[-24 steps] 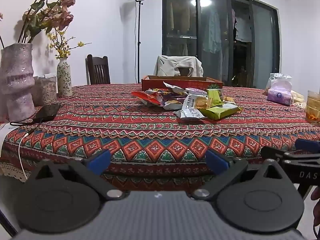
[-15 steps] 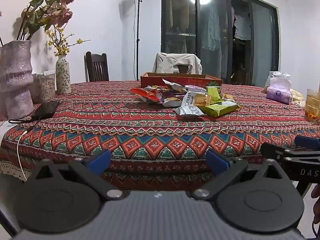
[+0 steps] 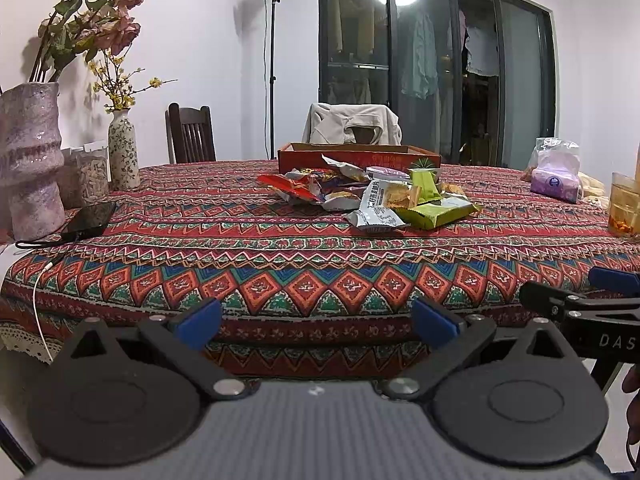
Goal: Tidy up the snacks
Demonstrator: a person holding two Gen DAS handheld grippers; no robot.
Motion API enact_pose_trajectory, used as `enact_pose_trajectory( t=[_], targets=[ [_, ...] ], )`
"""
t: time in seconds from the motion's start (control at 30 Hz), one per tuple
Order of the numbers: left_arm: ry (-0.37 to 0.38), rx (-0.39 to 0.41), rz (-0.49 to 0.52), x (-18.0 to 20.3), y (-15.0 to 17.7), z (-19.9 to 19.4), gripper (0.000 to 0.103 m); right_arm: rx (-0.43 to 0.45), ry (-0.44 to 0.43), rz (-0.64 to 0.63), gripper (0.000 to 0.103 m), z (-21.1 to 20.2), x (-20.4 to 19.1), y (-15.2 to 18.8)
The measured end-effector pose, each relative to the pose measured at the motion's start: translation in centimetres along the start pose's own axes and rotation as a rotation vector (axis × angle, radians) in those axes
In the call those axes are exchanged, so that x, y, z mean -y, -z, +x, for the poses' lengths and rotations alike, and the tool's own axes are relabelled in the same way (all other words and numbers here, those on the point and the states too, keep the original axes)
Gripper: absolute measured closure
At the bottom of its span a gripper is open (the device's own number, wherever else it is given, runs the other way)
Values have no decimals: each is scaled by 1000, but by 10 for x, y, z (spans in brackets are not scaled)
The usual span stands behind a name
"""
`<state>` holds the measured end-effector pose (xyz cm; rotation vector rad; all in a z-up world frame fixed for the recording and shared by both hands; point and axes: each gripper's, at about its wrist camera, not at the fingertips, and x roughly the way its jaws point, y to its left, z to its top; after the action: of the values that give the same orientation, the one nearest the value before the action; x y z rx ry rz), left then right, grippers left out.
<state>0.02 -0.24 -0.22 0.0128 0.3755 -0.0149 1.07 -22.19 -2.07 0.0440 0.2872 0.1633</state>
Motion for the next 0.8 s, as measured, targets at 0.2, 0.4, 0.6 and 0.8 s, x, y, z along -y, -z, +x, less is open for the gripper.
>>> enact_pose_trajectory(
  t=[0.2, 0.4, 0.6, 0.8],
  targets=[
    [3, -4, 6, 0, 0, 1, 0, -8, 2, -1, 0, 2, 0, 1],
    [4, -4, 8, 1, 0, 0, 0, -8, 2, -1, 0, 2, 0, 1],
    [5, -4, 10, 1, 0, 1, 0, -10, 2, 0, 0, 1, 1, 1],
    [5, -3, 10, 1, 0, 1, 0, -12, 3, 1, 0, 1, 2, 2]
  ],
)
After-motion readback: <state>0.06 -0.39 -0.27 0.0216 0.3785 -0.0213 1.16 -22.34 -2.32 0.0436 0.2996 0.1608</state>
